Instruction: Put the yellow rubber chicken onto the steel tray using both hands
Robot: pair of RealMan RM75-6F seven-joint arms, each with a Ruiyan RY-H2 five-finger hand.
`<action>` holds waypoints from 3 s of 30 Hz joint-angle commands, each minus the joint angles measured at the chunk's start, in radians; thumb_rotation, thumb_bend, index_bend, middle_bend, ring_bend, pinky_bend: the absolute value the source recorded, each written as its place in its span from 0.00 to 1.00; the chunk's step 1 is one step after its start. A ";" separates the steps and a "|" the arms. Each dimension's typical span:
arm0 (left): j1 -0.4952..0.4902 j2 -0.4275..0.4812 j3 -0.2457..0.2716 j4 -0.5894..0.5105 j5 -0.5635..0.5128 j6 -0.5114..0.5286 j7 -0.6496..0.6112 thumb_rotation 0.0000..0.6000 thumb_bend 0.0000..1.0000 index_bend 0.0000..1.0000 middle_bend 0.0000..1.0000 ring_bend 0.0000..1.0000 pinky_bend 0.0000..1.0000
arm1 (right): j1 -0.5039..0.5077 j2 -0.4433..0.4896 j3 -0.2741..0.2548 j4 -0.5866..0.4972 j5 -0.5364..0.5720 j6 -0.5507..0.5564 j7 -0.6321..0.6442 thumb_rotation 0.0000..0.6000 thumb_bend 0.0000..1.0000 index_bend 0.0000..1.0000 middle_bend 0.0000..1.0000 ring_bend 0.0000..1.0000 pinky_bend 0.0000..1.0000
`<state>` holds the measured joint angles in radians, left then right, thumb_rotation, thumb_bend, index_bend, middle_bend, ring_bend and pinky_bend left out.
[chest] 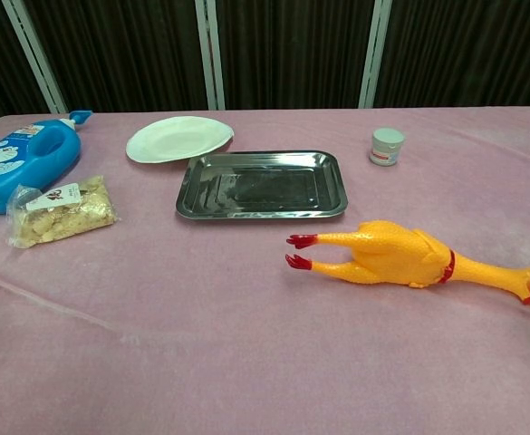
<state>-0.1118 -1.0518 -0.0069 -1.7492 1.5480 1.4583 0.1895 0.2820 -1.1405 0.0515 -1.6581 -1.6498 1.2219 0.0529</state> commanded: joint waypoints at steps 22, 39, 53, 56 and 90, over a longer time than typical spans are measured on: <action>0.002 0.010 -0.002 0.010 -0.014 -0.004 -0.030 1.00 0.01 0.13 0.18 0.16 0.17 | 0.181 -0.257 0.029 0.274 0.174 -0.280 0.063 1.00 0.21 0.20 0.23 0.26 0.35; 0.006 0.012 0.001 0.010 -0.031 -0.013 -0.033 1.00 0.01 0.14 0.18 0.16 0.17 | 0.217 -0.342 0.025 0.417 0.202 -0.305 0.107 1.00 0.30 0.44 0.37 0.39 0.50; 0.004 0.020 0.012 0.006 -0.012 -0.021 -0.069 1.00 0.01 0.15 0.19 0.16 0.17 | 0.223 -0.361 -0.004 0.459 0.136 -0.245 0.184 1.00 0.49 0.83 0.64 0.66 0.81; -0.007 0.024 0.012 0.014 0.003 -0.032 -0.082 1.00 0.01 0.16 0.19 0.16 0.17 | 0.228 -0.336 -0.014 0.443 0.101 -0.224 0.253 1.00 0.50 0.90 0.69 0.71 0.85; -0.438 -0.205 -0.216 -0.195 -0.188 -0.458 0.108 1.00 0.08 0.22 0.21 0.16 0.17 | 0.380 -0.197 -0.006 0.196 0.000 -0.210 0.655 1.00 0.52 1.00 0.76 0.77 0.91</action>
<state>-0.5052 -1.2208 -0.1930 -1.9152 1.4163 1.0473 0.2757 0.6528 -1.3256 0.0368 -1.4580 -1.6626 1.0217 0.7264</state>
